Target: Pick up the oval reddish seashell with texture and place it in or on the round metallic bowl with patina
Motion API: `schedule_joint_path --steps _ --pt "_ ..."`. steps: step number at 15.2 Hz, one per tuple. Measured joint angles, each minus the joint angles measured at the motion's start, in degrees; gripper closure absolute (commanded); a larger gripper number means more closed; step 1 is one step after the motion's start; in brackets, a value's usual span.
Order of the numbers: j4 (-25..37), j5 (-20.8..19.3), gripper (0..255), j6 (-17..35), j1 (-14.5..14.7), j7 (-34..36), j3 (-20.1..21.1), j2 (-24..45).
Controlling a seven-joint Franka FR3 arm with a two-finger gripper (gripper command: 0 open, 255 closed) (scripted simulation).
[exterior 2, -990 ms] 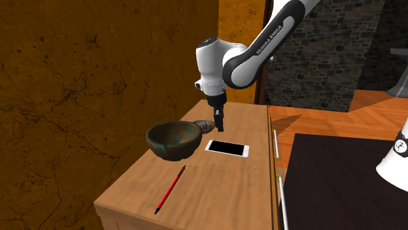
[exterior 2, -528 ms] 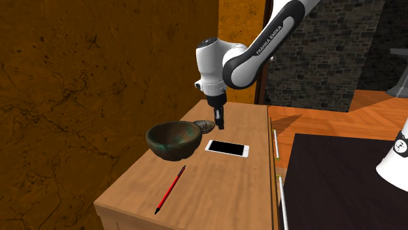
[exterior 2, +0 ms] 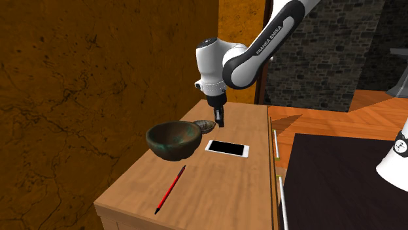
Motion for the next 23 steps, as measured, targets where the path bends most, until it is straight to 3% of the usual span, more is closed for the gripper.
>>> schedule_joint_path --steps 3,8,10,23 --pt "2.8 2.5 0 -0.6 -1.0 -1.2 1.1 1.3" --pt "15.7 11.7 0 -4.0 -5.1 -5.9 5.3 7.5" --pt "18.5 13.6 0 -4.6 -5.9 -6.6 6.2 9.0" --pt "19.3 13.9 0 -1.3 -6.4 -6.7 5.9 12.8"
